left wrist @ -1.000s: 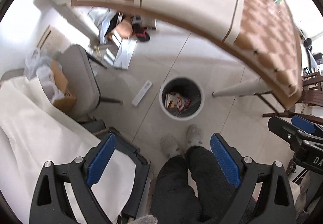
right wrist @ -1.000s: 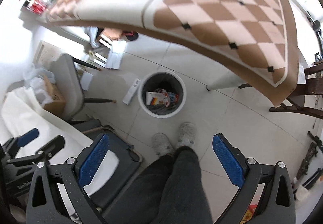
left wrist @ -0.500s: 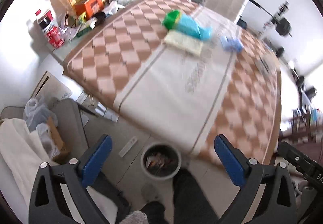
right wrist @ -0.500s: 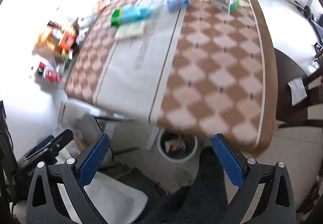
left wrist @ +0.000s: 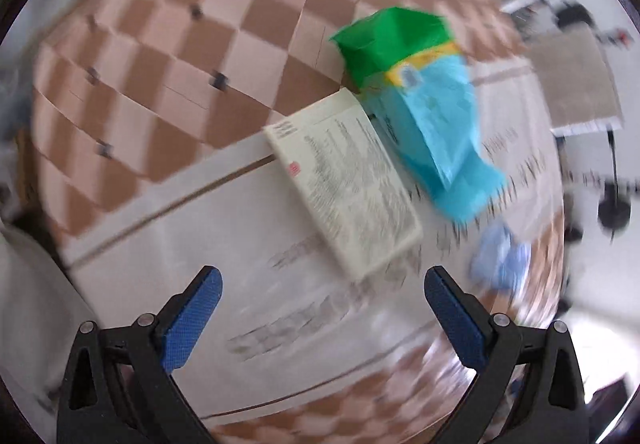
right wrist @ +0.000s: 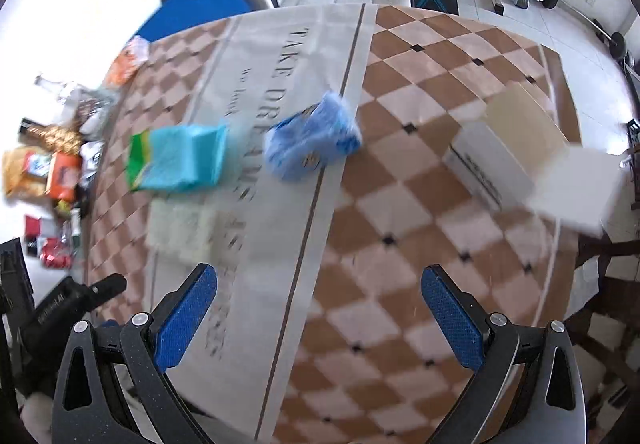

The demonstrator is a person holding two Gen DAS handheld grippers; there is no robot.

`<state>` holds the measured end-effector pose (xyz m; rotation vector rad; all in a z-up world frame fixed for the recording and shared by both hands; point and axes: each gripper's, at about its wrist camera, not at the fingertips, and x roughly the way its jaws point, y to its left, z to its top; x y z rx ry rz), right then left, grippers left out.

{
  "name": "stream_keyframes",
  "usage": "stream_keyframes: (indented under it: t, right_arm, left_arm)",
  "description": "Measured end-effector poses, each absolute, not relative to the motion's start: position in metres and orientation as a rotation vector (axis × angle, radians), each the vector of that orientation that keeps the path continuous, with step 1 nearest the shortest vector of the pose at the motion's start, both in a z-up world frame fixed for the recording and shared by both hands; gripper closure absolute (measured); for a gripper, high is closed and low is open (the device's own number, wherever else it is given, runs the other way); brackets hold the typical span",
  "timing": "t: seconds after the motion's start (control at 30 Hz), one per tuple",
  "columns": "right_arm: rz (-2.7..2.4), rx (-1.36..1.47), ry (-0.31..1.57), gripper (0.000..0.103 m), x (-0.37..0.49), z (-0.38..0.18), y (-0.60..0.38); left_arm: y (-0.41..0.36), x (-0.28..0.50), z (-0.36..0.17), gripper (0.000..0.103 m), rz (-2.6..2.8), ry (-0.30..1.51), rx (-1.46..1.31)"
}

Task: Collect trash
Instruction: 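Grasp the white printed box with the left tool while the right tool grasps the blue wrapper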

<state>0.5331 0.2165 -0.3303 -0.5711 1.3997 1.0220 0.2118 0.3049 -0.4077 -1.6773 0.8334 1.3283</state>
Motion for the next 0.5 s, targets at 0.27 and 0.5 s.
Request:
stream_keyframes:
  t: [0.27, 0.5]
  right_arm:
    - [1.024, -0.642, 1.389, 0.000, 0.554, -0.390, 0.282]
    - [1.092, -0.676, 1.339, 0.000, 0.541, -0.415, 0.317]
  left_arm:
    - [0.343, 0.215, -0.466, 0.001, 1.416, 0.773, -1.884]
    - [0.337, 0.233, -0.449, 0.023, 1.444, 0.980, -1.580]
